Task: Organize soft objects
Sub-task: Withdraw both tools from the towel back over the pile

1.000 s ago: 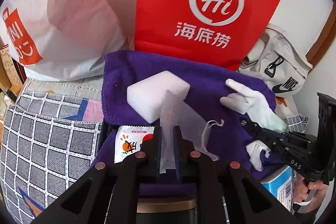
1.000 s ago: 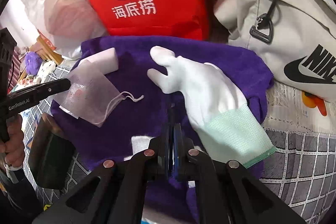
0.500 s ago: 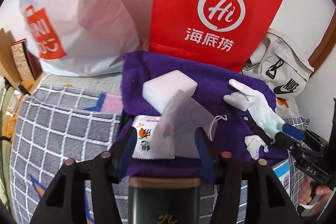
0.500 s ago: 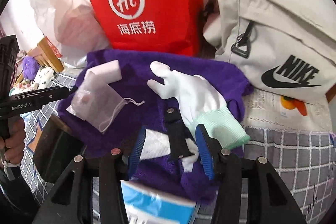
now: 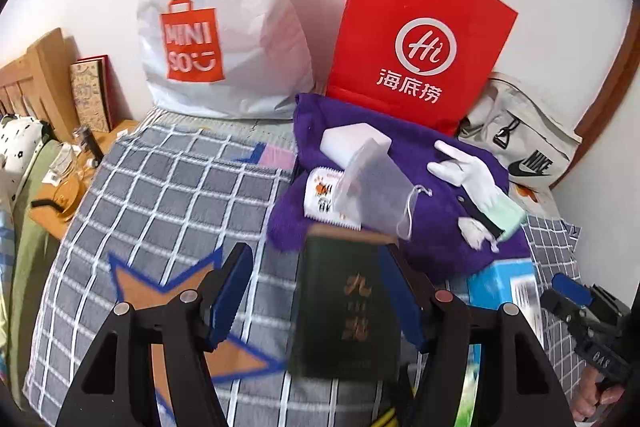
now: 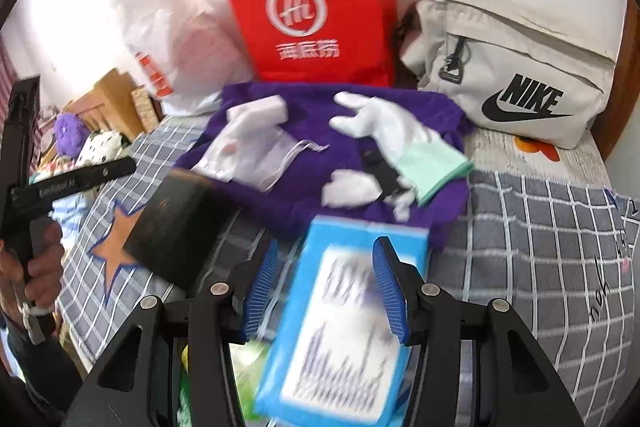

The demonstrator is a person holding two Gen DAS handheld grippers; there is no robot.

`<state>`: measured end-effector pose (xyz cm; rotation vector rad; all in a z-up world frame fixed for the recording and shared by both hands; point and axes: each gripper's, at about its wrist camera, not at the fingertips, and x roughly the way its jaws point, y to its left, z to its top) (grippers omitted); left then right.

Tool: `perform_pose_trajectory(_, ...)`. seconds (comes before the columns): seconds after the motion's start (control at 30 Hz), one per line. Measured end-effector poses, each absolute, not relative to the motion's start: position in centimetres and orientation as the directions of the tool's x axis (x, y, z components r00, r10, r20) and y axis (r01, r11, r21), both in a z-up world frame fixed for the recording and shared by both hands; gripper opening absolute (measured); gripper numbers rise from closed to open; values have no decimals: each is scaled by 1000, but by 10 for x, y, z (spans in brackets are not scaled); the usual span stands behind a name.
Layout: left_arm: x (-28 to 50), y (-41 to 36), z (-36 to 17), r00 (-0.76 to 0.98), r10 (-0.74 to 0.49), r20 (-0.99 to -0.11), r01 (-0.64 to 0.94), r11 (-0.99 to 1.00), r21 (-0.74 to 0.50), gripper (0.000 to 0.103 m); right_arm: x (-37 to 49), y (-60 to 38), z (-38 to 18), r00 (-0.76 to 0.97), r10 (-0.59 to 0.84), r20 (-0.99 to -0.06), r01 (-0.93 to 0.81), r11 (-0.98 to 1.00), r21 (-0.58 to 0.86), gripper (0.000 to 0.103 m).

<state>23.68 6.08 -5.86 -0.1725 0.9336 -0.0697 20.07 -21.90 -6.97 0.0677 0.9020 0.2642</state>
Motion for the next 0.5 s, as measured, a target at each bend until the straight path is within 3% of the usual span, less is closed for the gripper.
perform_pose_trajectory(0.1,217,67,-62,581,-153,-800,-30,978,-209,64,172,-208,-69,593,272,-758,-227,960,167,53)
perform_pose_trajectory(0.17,205,68,-65,581,-143,-801,-36,979,-201,64,153,-200,-72,589,285,-756,-249,954,166,65)
perform_pose_trajectory(0.5,150,71,-90,568,-121,-814,-57,981,-185,64,96,-180,-110,547,274,-791,-283,950,134,67)
